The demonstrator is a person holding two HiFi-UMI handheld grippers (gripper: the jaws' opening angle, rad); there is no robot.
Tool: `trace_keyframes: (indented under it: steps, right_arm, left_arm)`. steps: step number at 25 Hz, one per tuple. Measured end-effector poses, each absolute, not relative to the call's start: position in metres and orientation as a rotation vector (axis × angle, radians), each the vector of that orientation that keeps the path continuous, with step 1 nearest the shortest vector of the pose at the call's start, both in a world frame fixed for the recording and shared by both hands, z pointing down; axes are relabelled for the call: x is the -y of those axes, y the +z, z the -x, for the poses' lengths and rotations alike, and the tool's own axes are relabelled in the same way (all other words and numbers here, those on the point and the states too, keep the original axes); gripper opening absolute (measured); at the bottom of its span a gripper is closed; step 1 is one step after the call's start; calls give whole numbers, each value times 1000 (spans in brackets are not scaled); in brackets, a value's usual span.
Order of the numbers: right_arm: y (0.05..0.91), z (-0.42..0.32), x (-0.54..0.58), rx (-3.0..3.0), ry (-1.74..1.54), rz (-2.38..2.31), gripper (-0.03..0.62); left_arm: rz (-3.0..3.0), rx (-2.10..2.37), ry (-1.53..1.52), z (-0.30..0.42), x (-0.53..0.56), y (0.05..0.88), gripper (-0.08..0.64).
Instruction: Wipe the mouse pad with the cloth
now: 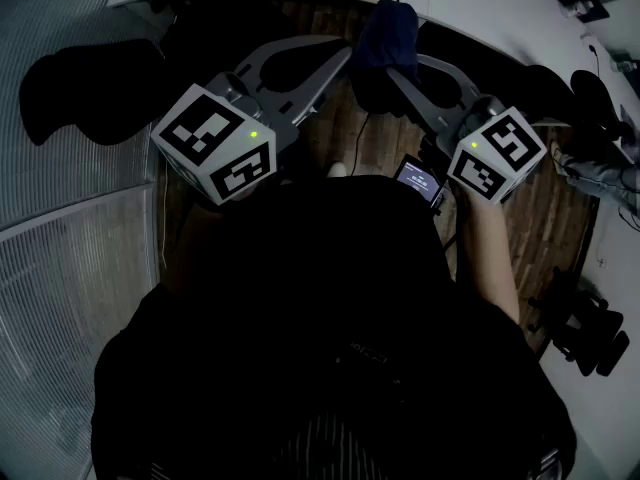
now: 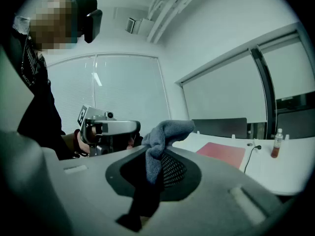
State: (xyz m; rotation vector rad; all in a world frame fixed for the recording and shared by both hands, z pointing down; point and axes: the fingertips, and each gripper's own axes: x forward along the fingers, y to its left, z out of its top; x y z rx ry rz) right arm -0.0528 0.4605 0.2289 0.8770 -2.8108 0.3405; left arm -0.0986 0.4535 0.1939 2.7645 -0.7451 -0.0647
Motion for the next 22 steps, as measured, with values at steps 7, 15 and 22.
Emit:
trace_keyframes:
  steps: [7,15,22]
  right_arm:
    - [226,48,-459,2833,344,-826,41]
    - [225,40,-452,2881,379,-745,42]
    - [220,21,-439,2906,426,-718,43]
  left_arm:
    - [-2785,658,-45,81,-457,192,6]
    - [-2782,704,-35,70,-439,190,6]
    - [-2760,725,-35,55,-424,184,6]
